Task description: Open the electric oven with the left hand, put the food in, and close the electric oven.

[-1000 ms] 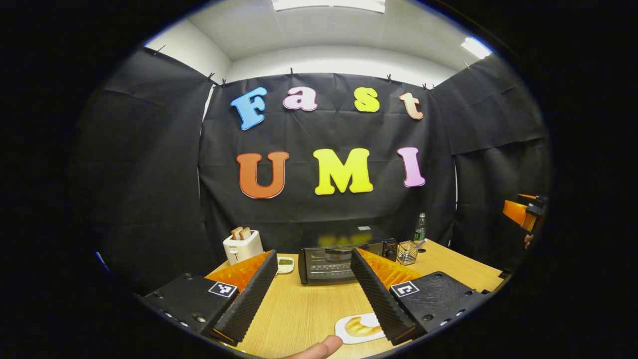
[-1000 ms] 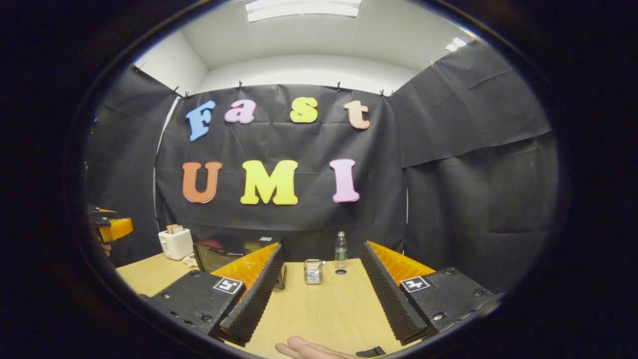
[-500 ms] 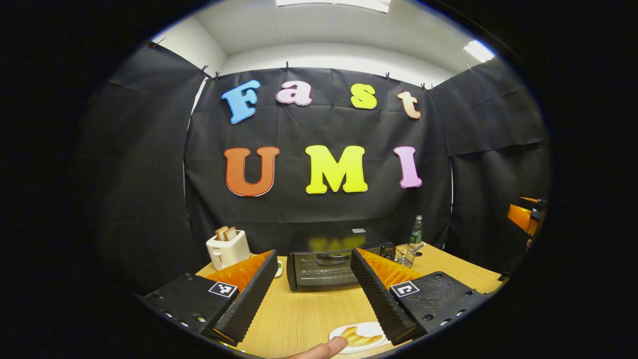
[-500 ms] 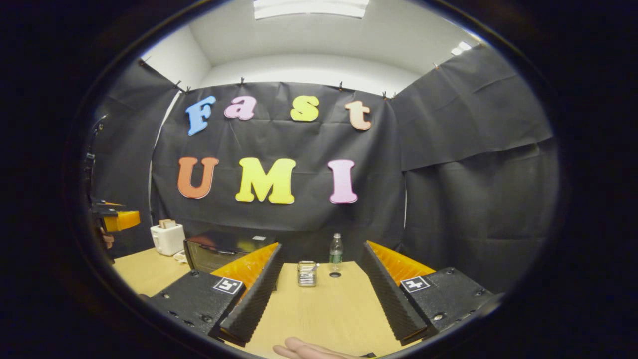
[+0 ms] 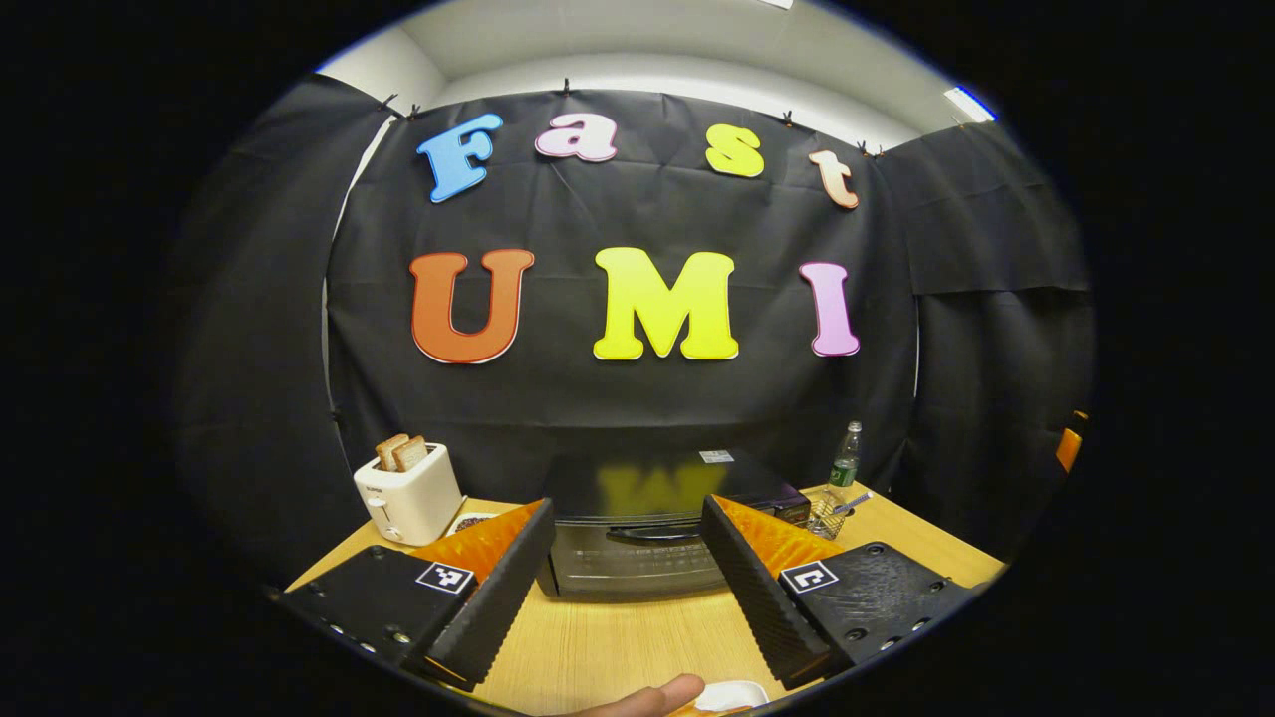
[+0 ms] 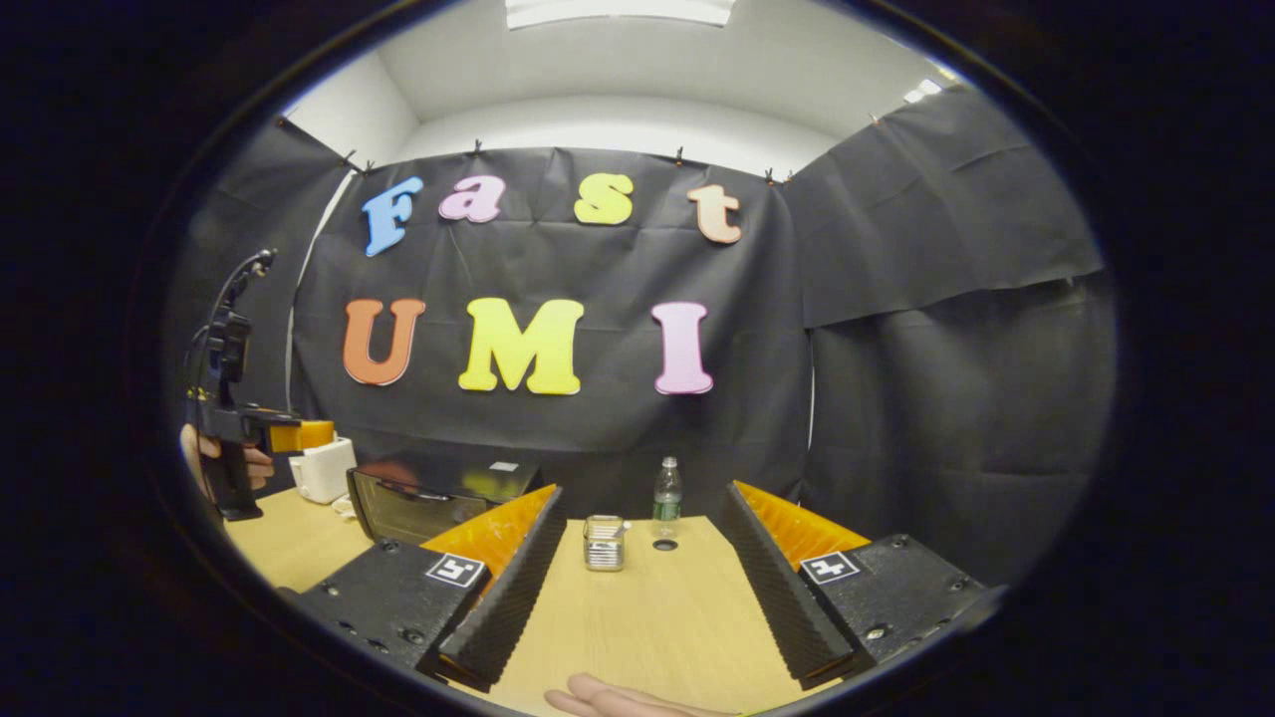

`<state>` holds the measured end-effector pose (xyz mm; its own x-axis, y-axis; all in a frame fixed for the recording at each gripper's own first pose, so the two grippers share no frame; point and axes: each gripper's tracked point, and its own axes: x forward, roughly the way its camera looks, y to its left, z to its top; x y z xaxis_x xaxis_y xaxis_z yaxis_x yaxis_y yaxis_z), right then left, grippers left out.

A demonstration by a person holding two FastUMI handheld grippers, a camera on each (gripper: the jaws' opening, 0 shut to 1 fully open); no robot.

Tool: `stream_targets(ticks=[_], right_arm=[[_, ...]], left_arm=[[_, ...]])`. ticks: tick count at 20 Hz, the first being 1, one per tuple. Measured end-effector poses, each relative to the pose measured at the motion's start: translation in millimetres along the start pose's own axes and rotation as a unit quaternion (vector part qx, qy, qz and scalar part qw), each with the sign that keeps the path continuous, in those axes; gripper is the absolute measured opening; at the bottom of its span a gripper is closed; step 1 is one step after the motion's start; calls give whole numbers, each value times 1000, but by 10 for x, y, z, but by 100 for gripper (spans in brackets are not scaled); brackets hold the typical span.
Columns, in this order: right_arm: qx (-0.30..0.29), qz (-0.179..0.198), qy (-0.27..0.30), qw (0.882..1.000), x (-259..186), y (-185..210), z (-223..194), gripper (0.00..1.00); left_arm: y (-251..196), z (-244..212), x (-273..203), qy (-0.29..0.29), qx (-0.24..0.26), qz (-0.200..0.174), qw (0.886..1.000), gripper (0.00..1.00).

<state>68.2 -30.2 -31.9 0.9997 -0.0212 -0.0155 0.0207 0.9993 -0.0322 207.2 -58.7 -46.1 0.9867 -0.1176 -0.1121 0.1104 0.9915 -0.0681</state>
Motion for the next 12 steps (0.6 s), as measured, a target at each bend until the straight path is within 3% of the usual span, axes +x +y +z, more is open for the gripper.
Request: stream_targets(ticks=[1,12], right_arm=[[1,1,2,1000,30,-3,-9,96],[7,1,-7,1000,102,-34,-137,99]], left_arm=[[-40,-33,125,5,0,-2,1000,96],[-369,-443,1183,56,24,-2,998,96]])
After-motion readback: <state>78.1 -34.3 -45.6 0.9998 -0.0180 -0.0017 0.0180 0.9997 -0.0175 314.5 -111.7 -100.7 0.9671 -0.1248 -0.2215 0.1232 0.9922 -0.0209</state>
